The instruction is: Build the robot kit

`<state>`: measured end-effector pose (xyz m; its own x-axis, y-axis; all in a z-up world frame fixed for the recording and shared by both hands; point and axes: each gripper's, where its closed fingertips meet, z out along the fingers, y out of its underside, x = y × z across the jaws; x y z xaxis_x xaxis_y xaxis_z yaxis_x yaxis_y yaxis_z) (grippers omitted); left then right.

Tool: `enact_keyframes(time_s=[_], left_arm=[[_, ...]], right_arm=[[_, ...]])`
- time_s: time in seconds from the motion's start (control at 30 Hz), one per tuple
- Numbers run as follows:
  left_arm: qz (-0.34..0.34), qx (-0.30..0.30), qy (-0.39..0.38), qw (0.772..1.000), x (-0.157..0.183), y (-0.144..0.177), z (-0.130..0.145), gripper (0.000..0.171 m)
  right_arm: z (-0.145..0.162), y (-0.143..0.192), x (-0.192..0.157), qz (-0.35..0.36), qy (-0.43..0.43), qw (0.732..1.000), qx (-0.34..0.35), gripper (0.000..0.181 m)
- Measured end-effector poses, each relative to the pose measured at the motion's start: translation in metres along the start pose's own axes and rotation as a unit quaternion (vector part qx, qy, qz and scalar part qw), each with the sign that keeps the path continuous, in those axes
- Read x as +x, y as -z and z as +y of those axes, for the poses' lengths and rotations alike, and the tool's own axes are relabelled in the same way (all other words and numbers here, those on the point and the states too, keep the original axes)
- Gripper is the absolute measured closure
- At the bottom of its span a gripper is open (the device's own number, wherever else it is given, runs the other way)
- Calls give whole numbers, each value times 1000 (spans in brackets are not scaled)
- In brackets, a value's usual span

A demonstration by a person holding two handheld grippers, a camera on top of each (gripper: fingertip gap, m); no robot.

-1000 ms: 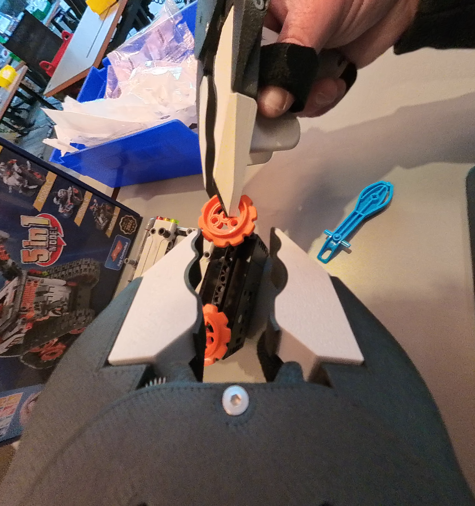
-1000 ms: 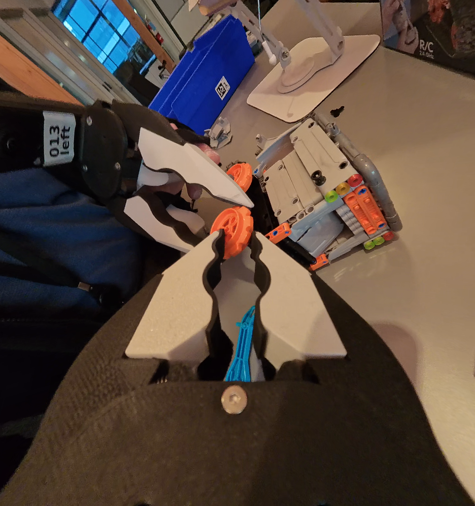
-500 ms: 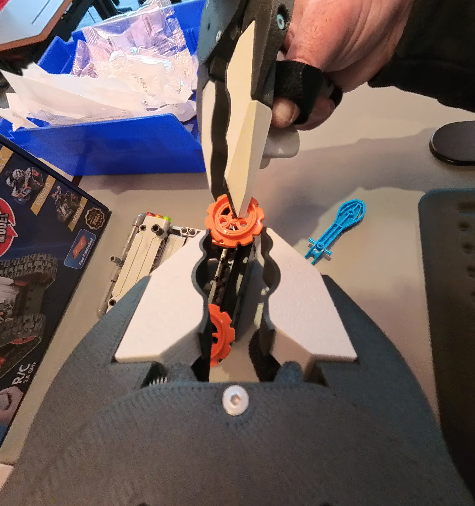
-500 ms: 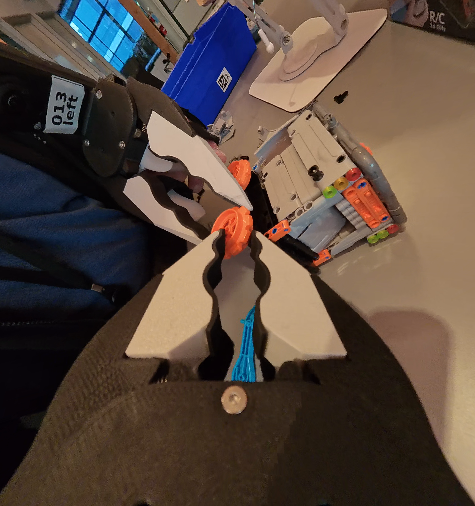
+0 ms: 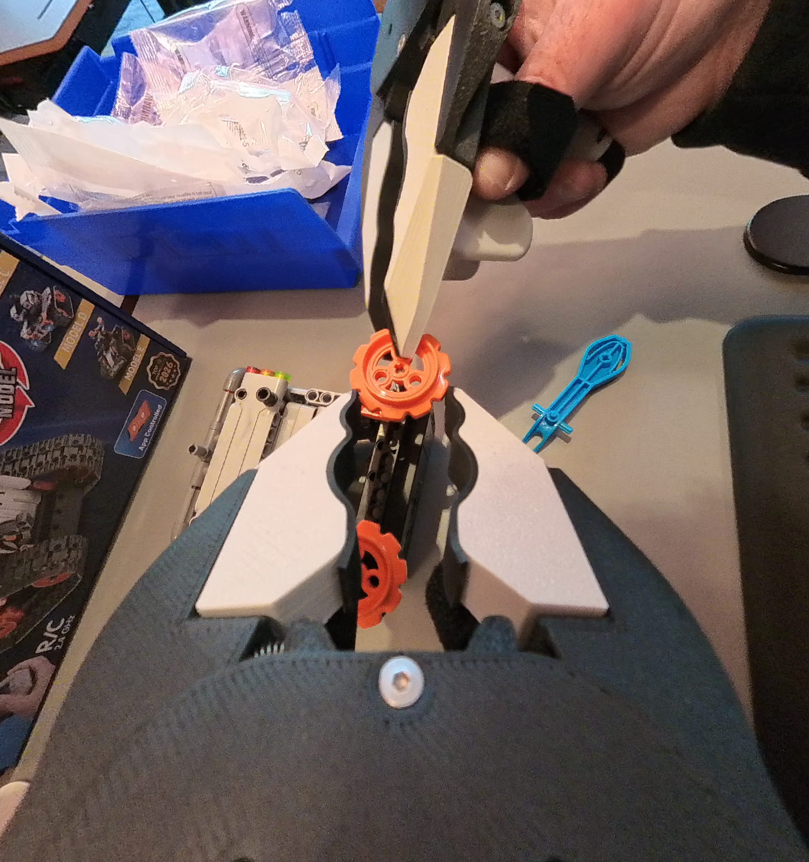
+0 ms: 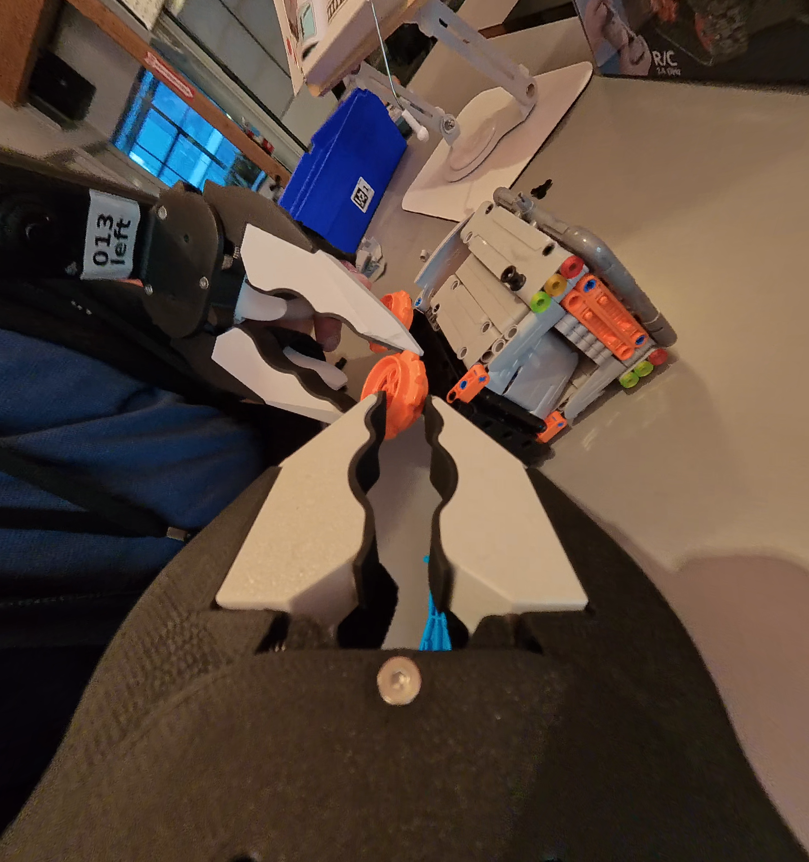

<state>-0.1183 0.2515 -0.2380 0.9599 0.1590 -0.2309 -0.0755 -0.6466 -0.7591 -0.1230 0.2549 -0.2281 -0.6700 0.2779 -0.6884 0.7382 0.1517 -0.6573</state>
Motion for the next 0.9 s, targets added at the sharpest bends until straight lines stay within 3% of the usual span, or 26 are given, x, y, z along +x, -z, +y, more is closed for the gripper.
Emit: enact_keyframes(time_s=[0.13, 0.33, 0.6, 0.8, 0.9], left_arm=[[4, -2, 0, 1000, -1, -2, -1, 138], [11, 6, 10, 1000, -2, -2, 2, 139], [11, -2, 17, 1000, -4, -2, 5, 143], [70, 12, 53, 996, 0, 8, 6, 141], [93, 37, 76, 992, -3, 17, -3, 129]], right_arm=[[-1, 1, 2, -18, -28, 999, 12, 169], [-1, -1, 3, 17, -5, 1000, -18, 169], [-4, -4, 7, 19, 0, 1000, -1, 173], [-7, -7, 3, 30, 9, 999, 17, 170], [-9, -2, 0, 24, 4, 999, 45, 165]])
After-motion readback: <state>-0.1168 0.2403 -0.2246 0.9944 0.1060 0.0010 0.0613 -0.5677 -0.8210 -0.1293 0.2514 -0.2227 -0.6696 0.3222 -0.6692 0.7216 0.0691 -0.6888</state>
